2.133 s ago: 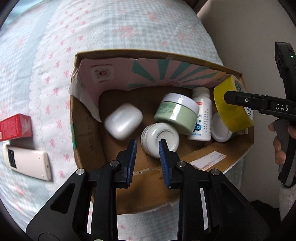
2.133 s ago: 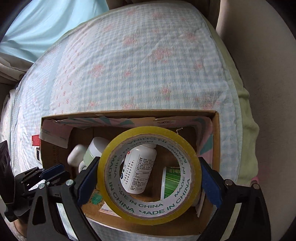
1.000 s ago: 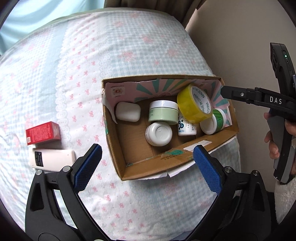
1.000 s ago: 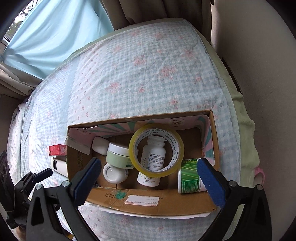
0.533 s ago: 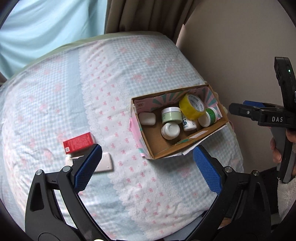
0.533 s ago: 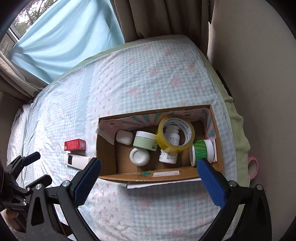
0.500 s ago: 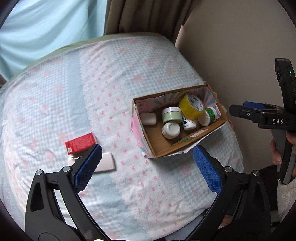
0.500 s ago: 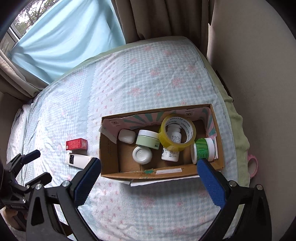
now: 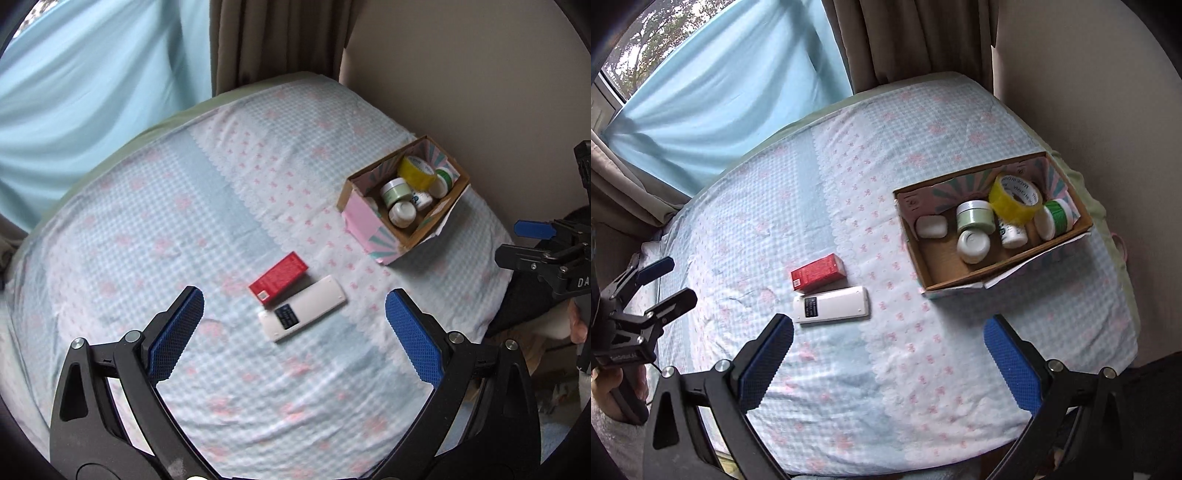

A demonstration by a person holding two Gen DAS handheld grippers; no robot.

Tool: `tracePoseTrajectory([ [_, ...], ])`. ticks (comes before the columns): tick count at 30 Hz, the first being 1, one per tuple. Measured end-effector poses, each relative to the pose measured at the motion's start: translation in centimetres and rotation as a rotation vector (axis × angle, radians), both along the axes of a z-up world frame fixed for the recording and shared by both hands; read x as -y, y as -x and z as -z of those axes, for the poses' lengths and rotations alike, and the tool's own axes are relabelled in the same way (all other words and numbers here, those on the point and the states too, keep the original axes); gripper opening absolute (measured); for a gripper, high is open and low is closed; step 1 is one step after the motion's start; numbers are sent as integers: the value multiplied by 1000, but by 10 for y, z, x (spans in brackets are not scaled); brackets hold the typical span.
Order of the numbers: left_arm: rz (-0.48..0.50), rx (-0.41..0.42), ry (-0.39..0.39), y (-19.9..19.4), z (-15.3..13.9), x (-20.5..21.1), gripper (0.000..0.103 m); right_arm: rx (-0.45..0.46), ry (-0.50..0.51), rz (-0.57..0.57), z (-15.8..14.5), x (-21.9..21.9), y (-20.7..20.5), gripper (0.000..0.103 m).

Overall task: Organize rigid objects
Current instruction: 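Withdraw both tools from the box toward the red box and remote, then grasp the red box with the left tool while the right tool grasps the white remote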

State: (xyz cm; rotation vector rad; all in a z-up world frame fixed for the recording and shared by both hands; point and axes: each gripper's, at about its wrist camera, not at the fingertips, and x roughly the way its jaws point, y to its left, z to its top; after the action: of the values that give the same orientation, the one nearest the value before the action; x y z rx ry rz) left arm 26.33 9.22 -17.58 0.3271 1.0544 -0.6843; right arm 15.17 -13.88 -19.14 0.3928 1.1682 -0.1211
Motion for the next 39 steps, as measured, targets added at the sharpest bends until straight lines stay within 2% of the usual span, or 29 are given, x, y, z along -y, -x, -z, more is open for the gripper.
tracePoseTrajectory([
  [5, 126, 0, -83, -21, 27, -14, 99, -44, -58, 50, 22, -41, 6, 103],
  [9, 212, -31, -153, -30, 63, -5, 99, -77, -188, 176, 52, -51, 10, 103],
  [15, 302, -89, -242, -46, 118, 18, 99, -120, -418, 475, 102, -50, 10, 103],
  [18, 356, -108, -294, -56, 145, 33, 99, -144, -527, 648, 137, -51, 3, 103],
  [25, 498, -128, -412, -81, 212, 76, 99, -205, -710, 1006, 218, -62, -28, 103],
  [29, 558, -168, -435, -94, 244, 95, 99, -269, -746, 1141, 255, -67, -45, 95],
  [34, 610, -195, -446, -102, 274, 111, 98, -333, -729, 1252, 283, -64, -58, 89],
  [37, 620, -233, -441, -105, 289, 117, 87, -373, -735, 1298, 296, -66, -63, 87],
  [39, 622, -273, -436, -107, 298, 119, 75, -399, -742, 1313, 303, -67, -68, 81],
])
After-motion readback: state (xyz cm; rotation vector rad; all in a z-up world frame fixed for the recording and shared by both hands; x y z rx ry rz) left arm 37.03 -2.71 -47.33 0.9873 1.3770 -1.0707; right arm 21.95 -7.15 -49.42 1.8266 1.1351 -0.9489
